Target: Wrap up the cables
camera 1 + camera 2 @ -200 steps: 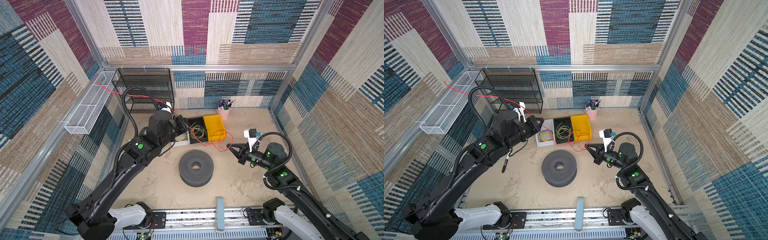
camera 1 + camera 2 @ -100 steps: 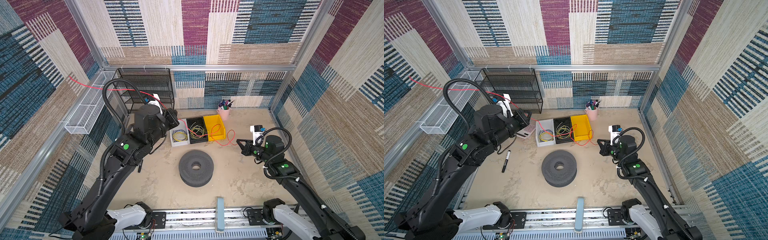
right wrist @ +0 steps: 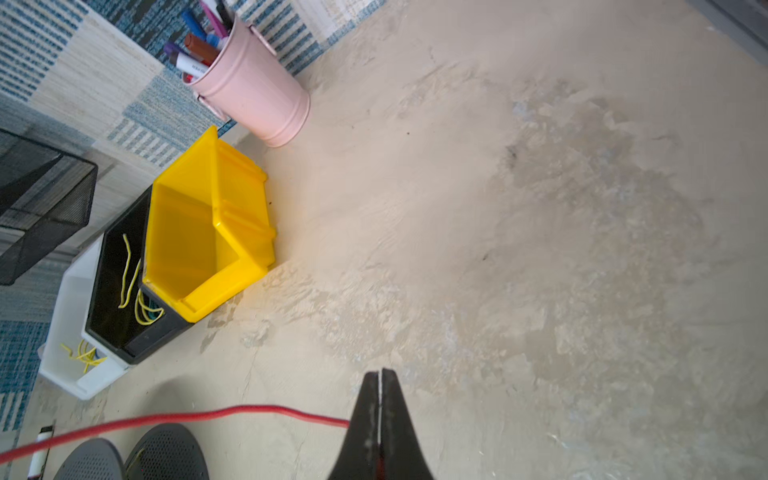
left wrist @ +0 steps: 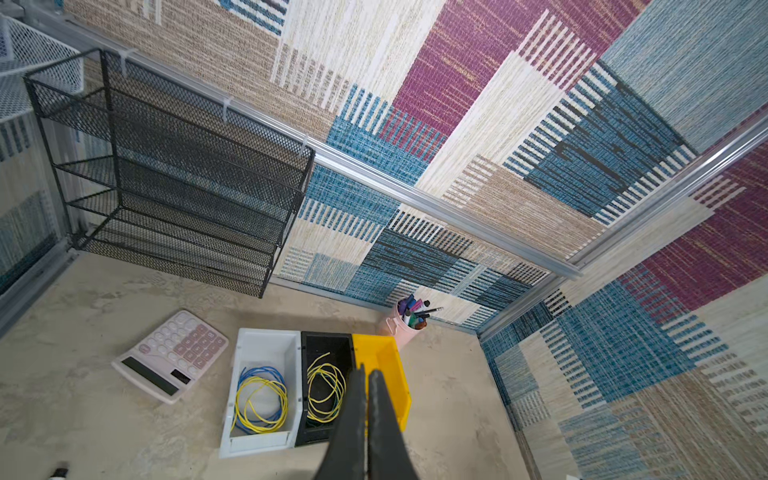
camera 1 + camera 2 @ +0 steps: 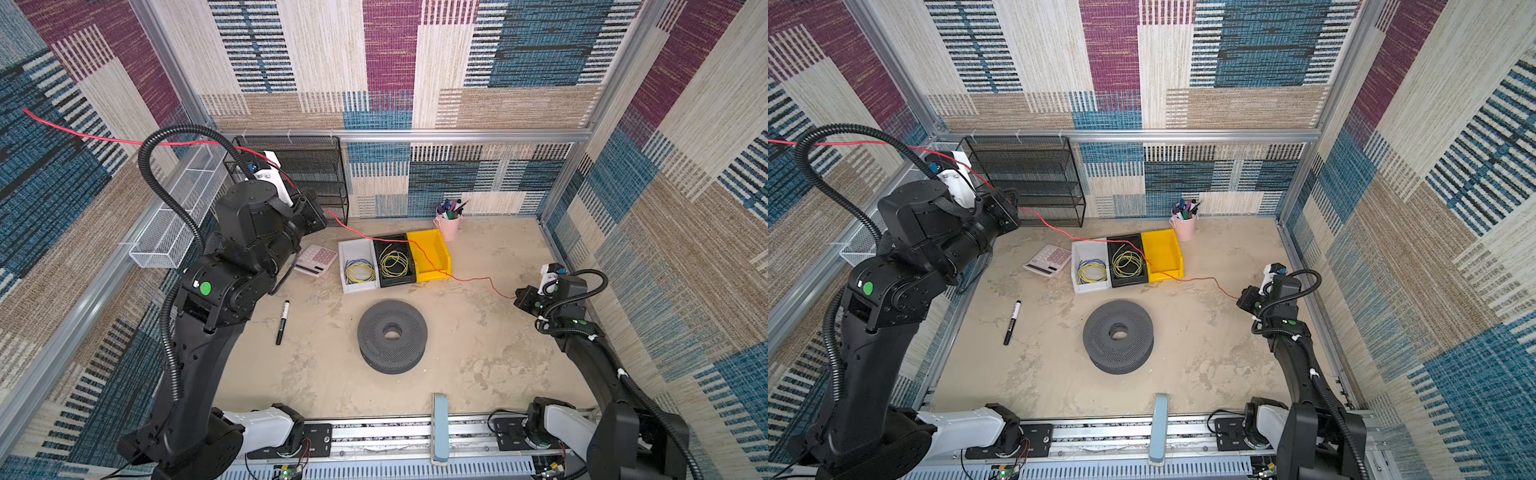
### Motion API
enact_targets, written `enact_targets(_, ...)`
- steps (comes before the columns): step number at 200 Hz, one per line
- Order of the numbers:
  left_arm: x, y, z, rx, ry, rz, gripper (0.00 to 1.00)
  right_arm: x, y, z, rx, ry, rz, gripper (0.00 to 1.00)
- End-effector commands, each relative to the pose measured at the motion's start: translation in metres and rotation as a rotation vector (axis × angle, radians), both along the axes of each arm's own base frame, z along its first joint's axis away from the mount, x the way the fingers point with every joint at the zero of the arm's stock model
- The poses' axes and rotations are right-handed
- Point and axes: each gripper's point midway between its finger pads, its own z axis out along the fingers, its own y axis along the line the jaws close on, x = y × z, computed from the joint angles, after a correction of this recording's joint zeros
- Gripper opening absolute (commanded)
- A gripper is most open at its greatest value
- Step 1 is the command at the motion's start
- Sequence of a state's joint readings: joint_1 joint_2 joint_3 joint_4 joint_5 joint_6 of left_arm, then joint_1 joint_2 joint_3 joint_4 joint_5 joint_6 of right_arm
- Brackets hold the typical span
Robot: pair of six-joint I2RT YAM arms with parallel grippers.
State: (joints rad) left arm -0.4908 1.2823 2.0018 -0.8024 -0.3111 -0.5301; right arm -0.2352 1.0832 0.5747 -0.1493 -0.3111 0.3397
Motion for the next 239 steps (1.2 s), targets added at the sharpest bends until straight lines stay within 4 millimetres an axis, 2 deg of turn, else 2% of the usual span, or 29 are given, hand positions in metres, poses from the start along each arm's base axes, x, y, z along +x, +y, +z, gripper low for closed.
enact_targets(1,-0.002,0.024,0.018,0.068,-0.058,0.099,0.00,0.002,-0.035,-0.008,-0.057,-0.007,-0.133,0.00)
enact_targets(35,-0.005,0.036,0.031,0.081,-0.077,0.139,0.00,0.001,-0.066,-0.021,-0.069,0.007,-0.226,0.00)
enact_targets(61,-0.011,0.048,0.039,0.084,-0.091,0.174,0.00,-0.001,-0.087,-0.022,-0.065,-0.009,-0.296,0.00)
enact_targets(101,-0.015,0.054,0.044,0.092,-0.091,0.185,0.00,0.004,-0.092,-0.018,0.035,-0.094,-0.262,0.00)
enact_targets(145,-0.017,0.060,0.042,0.099,-0.080,0.196,0.00,-0.003,-0.116,-0.038,0.201,-0.095,-0.294,0.00)
enact_targets(239,-0.020,0.068,0.048,0.117,-0.080,0.210,0.00,-0.005,-0.142,-0.055,0.228,-0.031,-0.403,0.00)
